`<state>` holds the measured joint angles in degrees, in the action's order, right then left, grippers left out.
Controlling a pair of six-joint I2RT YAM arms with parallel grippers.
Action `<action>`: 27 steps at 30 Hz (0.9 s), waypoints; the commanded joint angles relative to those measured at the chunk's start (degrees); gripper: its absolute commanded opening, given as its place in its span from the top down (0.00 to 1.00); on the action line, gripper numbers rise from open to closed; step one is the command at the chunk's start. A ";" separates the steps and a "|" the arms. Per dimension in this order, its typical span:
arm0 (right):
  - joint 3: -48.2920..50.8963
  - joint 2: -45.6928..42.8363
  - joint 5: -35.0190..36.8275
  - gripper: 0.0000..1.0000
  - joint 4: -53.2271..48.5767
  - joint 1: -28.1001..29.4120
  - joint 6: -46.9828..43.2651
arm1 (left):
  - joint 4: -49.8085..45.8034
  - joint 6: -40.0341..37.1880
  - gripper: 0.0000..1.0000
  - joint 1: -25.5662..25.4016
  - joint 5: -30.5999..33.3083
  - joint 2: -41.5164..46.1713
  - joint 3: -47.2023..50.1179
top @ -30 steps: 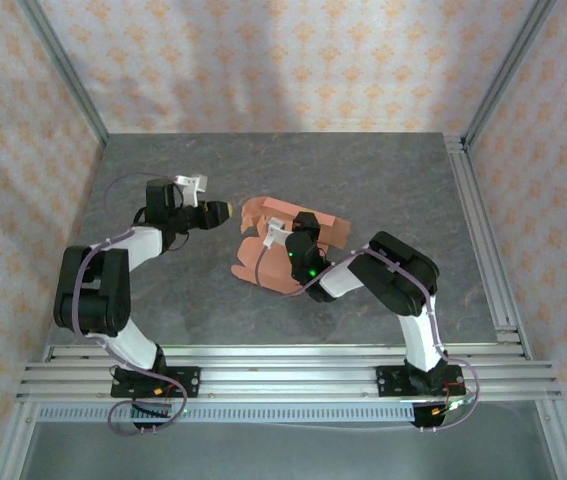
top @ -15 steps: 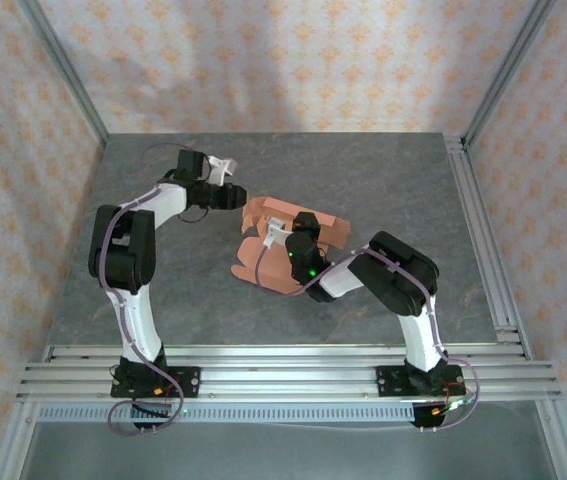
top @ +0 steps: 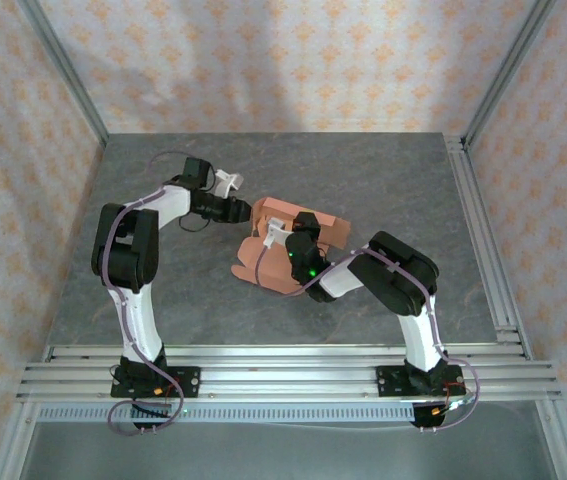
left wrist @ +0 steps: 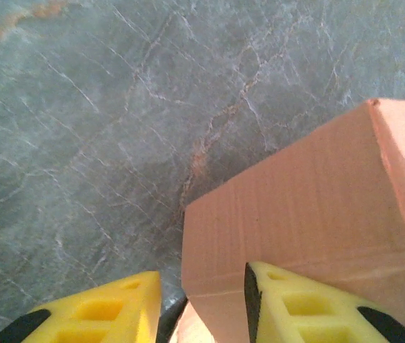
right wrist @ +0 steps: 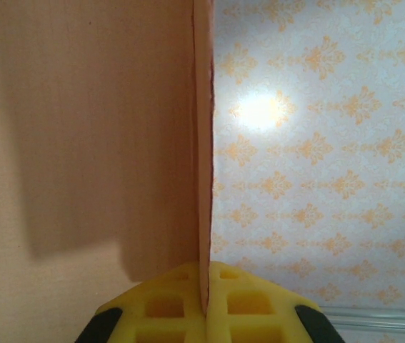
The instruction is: Fold the paper box
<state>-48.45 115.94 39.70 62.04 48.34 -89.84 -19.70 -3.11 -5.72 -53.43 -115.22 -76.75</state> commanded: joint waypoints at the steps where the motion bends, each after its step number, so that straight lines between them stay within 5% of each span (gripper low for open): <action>1: -0.51 1.02 1.37 1.00 0.20 0.35 0.37 | 1.96 -0.94 0.61 -1.05 -1.26 2.35 0.65; 17: -1.05 0.87 1.25 1.00 -0.82 0.40 0.28 | 6.21 -1.04 0.46 -2.72 -1.66 3.50 4.94; 27: -1.34 1.22 1.16 1.00 -1.55 0.35 0.82 | 10.29 -2.30 0.46 -2.72 -5.34 7.21 9.35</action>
<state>-48.75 116.01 39.72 61.69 48.34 -89.84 -11.92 -3.60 -7.90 -55.70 -111.44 -68.14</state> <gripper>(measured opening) 0.048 0.545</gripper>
